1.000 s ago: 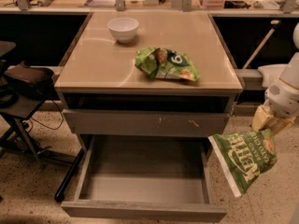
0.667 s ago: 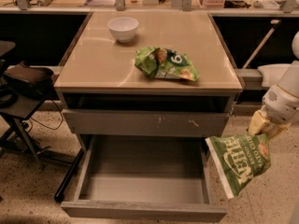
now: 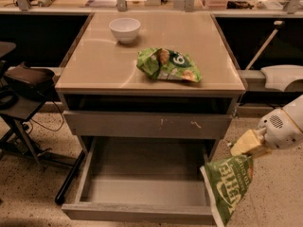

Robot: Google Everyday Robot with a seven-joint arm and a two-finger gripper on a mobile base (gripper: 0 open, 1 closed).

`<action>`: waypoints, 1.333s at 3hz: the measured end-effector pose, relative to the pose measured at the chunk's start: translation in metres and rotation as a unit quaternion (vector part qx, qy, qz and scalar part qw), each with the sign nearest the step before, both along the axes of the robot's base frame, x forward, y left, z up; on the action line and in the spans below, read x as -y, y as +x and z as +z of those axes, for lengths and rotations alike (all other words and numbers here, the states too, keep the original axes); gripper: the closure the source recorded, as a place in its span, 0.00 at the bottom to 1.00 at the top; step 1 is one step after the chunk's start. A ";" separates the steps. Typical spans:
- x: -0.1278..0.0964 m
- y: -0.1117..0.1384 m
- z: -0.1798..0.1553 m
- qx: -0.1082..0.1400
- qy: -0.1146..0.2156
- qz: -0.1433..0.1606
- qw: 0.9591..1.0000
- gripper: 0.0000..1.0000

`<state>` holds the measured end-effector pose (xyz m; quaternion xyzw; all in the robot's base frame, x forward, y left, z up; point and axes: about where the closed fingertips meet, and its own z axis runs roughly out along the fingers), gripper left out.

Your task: Place green jalapeno chip bag into middle drawer

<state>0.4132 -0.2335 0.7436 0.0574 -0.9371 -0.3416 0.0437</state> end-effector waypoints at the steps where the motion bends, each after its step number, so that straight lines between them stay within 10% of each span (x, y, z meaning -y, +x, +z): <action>1: -0.010 0.003 0.014 0.029 0.047 -0.002 0.998 1.00; 2: -0.021 0.005 0.002 0.061 0.075 -0.018 0.995 1.00; 4: -0.024 0.061 -0.008 0.204 0.140 -0.091 0.965 1.00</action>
Offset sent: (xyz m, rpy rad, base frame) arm 0.0261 0.0205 -0.0221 0.2073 -0.3368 -0.1377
